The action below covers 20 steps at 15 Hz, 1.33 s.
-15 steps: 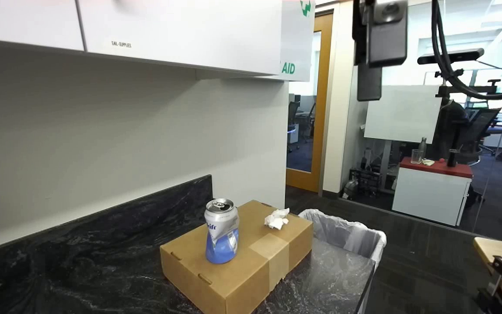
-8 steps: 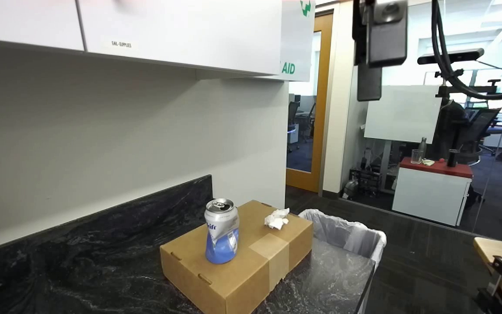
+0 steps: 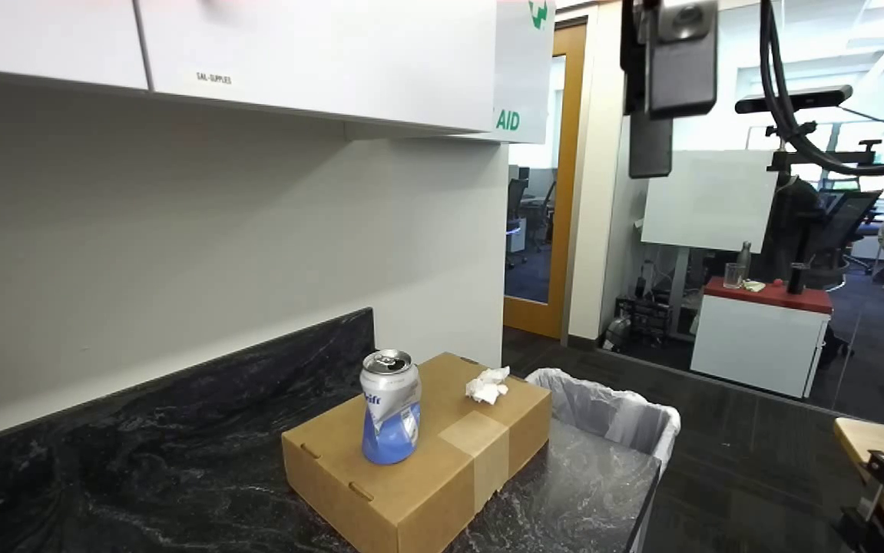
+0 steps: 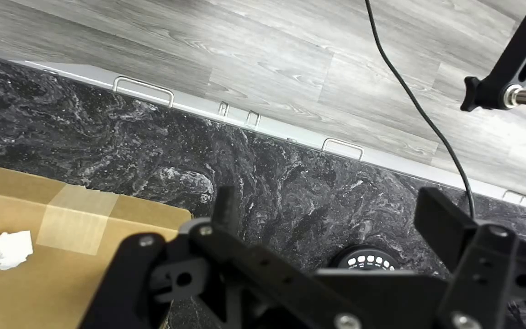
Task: Put the blue can in the bin, place the white paper from the top of the box in the bin
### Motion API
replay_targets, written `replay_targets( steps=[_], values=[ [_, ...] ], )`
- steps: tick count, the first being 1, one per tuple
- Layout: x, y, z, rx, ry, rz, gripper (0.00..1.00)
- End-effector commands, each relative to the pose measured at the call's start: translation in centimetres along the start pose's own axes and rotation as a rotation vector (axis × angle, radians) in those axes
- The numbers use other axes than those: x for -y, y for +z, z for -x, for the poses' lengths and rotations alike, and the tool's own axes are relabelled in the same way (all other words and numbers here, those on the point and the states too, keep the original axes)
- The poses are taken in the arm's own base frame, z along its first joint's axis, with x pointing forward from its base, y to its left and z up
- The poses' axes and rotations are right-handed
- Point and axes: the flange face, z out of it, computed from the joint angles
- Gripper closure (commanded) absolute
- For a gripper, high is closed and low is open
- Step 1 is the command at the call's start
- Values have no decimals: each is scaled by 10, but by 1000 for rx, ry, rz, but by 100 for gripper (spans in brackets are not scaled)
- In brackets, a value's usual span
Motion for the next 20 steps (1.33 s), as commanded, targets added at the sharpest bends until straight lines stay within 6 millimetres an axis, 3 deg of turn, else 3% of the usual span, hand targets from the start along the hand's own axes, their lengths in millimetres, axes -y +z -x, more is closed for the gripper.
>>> replay_targets(
  steps=[1,7,13,20],
  values=[
    [0,-1,0,1,0,0,0],
    [2,4,-5,4,-19,6,0],
    [8,27,-19,21,-76,1,0],
    [17,53,-41,-131,-245,74,0]
  ],
)
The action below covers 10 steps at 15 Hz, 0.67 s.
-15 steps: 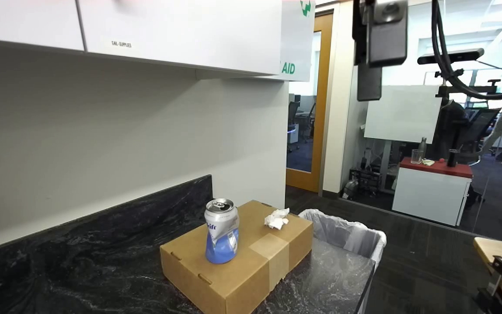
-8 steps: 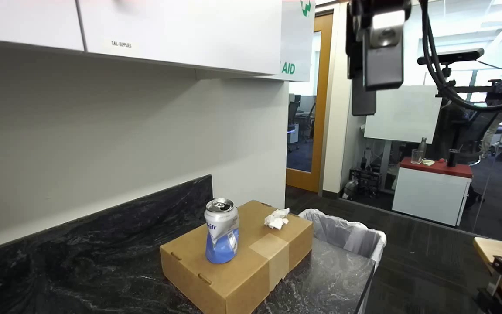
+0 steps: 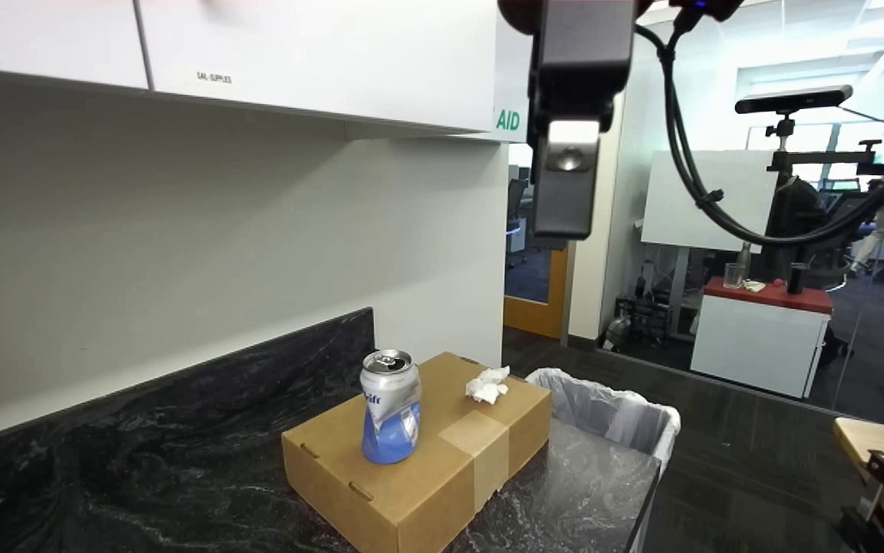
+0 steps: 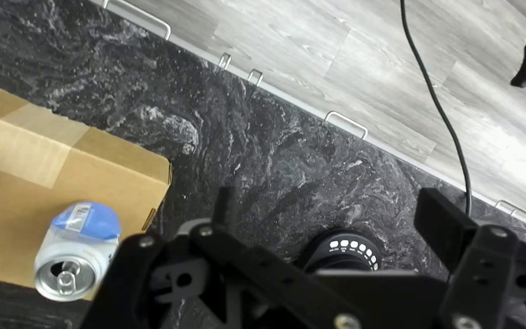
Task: Put the blue can in the bin, place the white paper from the top of the box in the bin
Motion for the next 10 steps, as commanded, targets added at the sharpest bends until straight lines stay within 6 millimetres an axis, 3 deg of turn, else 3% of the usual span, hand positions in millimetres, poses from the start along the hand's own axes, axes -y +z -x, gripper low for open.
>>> replay_targets(
  steps=[1,10],
  values=[
    [3,12,-5,-57,-83,64,0],
    [-30,48,-4,-114,-176,320,0]
  ],
)
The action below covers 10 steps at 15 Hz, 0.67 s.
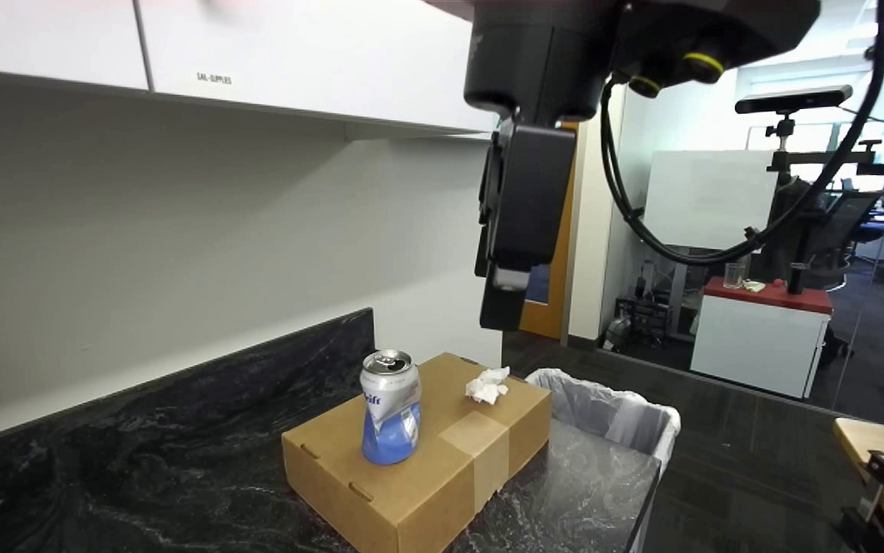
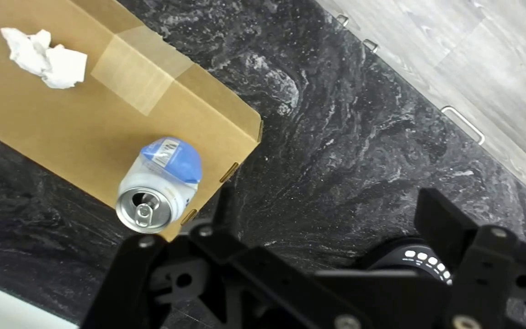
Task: Put the blue can in the bin, place the white paper from the top of the box in the bin
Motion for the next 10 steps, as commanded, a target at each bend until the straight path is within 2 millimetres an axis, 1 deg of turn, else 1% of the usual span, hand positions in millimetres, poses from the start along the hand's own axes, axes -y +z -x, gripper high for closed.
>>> replay_targets(
  steps=[1,5,10],
  values=[
    [-6,11,9,-26,5,78,0],
    [-8,18,12,-43,45,149,0],
    [-11,16,10,-135,50,301,0]
  ],
)
